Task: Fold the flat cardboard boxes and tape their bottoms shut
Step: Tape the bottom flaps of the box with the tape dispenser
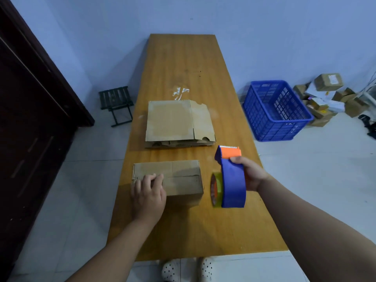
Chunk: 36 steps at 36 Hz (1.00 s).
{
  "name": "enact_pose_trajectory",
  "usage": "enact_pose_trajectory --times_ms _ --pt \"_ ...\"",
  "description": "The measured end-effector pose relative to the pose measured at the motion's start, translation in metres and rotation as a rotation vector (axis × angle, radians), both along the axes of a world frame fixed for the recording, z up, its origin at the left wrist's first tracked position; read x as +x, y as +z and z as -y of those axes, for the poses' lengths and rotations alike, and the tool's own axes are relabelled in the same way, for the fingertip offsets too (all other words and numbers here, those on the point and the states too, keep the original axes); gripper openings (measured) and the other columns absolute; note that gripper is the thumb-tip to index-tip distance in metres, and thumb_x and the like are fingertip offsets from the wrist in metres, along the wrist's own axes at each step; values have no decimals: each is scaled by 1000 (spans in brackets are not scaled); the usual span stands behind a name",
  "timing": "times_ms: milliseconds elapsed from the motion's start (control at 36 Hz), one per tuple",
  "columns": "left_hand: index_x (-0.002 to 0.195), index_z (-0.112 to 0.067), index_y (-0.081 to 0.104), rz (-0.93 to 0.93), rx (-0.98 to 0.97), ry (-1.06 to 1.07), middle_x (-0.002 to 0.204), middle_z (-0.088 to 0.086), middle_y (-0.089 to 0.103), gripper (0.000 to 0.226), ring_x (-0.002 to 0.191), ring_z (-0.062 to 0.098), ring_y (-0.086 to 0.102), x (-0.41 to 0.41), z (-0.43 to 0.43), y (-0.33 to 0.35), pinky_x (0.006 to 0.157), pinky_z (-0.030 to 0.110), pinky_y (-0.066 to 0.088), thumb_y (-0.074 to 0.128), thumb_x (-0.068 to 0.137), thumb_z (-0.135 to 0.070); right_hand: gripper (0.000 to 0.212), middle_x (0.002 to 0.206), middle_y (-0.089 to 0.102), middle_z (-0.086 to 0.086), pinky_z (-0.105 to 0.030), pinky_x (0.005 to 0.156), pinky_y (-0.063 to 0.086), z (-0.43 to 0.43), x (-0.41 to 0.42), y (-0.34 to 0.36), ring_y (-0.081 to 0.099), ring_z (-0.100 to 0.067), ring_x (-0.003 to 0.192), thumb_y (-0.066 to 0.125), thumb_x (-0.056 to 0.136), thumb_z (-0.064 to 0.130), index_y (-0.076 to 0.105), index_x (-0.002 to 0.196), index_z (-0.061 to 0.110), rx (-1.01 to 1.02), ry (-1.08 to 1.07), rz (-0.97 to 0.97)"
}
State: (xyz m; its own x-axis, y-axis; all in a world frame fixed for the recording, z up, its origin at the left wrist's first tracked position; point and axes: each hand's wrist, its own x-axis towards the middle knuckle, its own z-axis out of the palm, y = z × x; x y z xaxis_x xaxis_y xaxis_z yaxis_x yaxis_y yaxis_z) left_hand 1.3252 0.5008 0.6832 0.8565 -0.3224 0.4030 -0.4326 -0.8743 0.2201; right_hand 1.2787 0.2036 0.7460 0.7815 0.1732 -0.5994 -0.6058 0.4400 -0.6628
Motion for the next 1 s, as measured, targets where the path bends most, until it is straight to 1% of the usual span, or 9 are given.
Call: enact_pose_trajectory --times_ms 111,194,278,472,556,694,750,833,1000 --pt "100 -12 70 0 4 10 93 10 62 36 78 30 56 -2 1 4 72 47 50 38 87 -22 87 86 70 -7 -28 58 56 -8 23 27 69 -17 73 94 32 47 58 102 11 -37 43 101" --pt "94 -15 67 -53 21 50 89 9 62 13 75 31 58 -2 2 10 74 50 51 59 83 -14 78 85 71 -6 -27 60 57 -19 42 47 70 -17 72 95 35 41 61 98 11 6 95 193" --pt "88 -16 66 -154 28 56 85 6 61 20 73 28 58 0 5 13 72 49 51 74 72 -9 72 88 71 -6 -28 67 55 -36 59 60 69 -17 75 94 44 39 60 100 9 36 200 260" --pt "106 -20 66 -333 -106 25 103 1 58 18 97 25 52 6 2 22 87 40 40 56 91 -21 31 82 70 1 -22 64 52 -88 84 64 66 -12 71 71 72 24 57 100 16 -170 403 301" --pt "98 -21 66 -462 -313 9 102 -4 55 26 100 20 48 10 -4 21 83 33 41 44 96 -34 29 88 71 1 -25 70 54 -103 92 62 67 -14 77 60 78 23 56 106 19 -276 507 282" --pt "100 -21 65 -837 -1094 94 107 -3 62 40 105 12 56 13 -8 52 81 21 42 30 102 -40 38 93 69 -3 -28 71 53 -115 104 65 66 -18 80 62 76 29 55 112 16 -348 606 248" --pt "108 -16 65 -869 -1164 49 107 -4 64 50 102 6 57 15 -10 61 78 20 41 37 93 -55 35 90 69 -2 -26 69 53 -118 106 67 66 -16 77 60 76 28 56 109 16 -360 633 248" --pt "104 -24 66 -942 -1248 88 110 -3 64 26 108 13 56 24 -12 63 79 27 40 57 87 -42 32 85 70 1 -25 67 53 -121 109 68 66 -15 74 58 75 27 57 105 17 -362 673 238" --pt "97 -20 66 -1004 -1363 188 108 3 65 15 112 25 54 34 -16 62 103 52 39 63 88 -31 53 97 67 -6 -29 72 53 -128 118 71 65 -19 82 68 67 35 55 115 16 -391 790 200"
